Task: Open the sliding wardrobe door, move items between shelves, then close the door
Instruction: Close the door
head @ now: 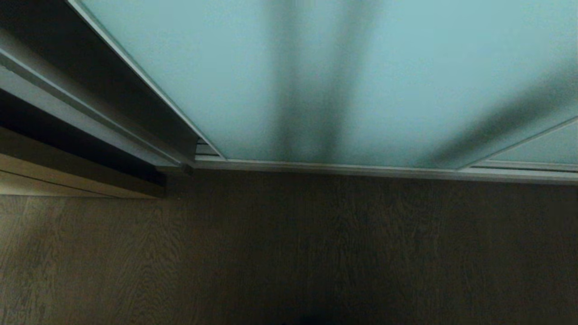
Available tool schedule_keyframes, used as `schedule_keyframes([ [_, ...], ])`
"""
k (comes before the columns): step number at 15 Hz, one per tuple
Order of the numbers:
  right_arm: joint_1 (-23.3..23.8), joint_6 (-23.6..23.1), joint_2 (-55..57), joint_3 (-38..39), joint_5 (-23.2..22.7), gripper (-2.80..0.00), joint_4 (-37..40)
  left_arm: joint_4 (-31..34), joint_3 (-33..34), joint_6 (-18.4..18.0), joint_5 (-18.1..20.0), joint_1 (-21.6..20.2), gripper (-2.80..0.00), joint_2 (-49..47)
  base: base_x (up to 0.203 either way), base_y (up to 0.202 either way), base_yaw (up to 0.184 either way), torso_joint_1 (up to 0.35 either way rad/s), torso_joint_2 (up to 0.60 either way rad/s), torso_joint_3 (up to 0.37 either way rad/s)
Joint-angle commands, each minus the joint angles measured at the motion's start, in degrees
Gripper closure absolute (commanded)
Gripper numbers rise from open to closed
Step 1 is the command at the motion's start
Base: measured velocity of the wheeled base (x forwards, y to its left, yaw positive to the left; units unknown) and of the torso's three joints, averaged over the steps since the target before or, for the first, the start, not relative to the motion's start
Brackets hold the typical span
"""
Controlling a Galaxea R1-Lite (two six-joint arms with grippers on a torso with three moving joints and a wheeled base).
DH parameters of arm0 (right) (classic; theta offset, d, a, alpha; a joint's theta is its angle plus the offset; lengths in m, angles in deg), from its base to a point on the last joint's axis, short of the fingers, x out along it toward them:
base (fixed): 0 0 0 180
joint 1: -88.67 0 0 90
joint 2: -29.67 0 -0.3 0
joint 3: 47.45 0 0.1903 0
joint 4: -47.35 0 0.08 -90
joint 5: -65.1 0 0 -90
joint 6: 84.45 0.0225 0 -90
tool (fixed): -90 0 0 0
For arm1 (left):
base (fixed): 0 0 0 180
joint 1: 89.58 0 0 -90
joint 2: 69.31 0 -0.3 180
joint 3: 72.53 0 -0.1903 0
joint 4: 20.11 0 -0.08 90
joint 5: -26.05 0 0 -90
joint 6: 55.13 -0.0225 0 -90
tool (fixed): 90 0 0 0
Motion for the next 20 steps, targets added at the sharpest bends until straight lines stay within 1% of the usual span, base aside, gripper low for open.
schedule_keyframes([
  [1,0.0,0.0,0.0,0.0,0.0,0.00,0.0,-0.4,0.1,-0.4,-3.6,-0.2,0.00,-0.9,0.000,0.000,0.000,0.000,0.00,0.000],
  [3,0.0,0.0,0.0,0.0,0.0,0.00,0.0,-0.4,-0.1,-2.9,-5.0,-0.3,0.00,0.0,0.000,0.000,0.000,0.000,0.00,0.000],
  [6,0.0,0.0,0.0,0.0,0.0,0.00,0.0,-0.5,-0.3,-7.8,-5.6,-2.5,0.00,1.3,0.000,0.000,0.000,0.000,0.00,0.000],
  [7,0.0,0.0,0.0,0.0,0.0,0.00,0.0,-0.5,-0.2,-8.5,-5.7,-3.2,0.00,1.3,0.000,0.000,0.000,0.000,0.00,0.000],
  [10,0.0,0.0,0.0,0.0,0.0,0.00,0.0,-1.2,1.5,-8.4,-5.8,-7.4,0.00,1.2,0.000,0.000,0.000,0.000,0.00,0.000],
  [13,0.0,0.0,0.0,0.0,0.0,0.00,0.0,-2.6,5.6,-8.1,-4.8,-7.6,0.00,4.2,0.000,0.000,0.000,0.000,0.00,0.000],
  [14,0.0,0.0,0.0,0.0,0.0,0.00,0.0,-3.1,6.0,-7.8,-4.5,-7.5,0.00,5.0,0.000,0.000,0.000,0.000,0.00,0.000],
  [17,0.0,0.0,0.0,0.0,0.0,0.00,0.0,-2.7,7.9,-7.6,-0.9,-7.5,0.00,9.8,0.000,0.000,0.000,0.000,0.00,0.000],
  [19,0.0,0.0,0.0,0.0,0.0,0.00,0.0,-2.3,11.7,-8.6,0.0,-7.5,0.00,14.7,0.000,0.000,0.000,0.000,0.00,0.000],
  [20,-0.1,0.0,0.0,0.0,0.0,0.00,0.0,-2.2,14.8,-9.1,0.8,-7.5,0.00,17.8,0.000,0.000,0.000,0.000,0.00,0.000],
])
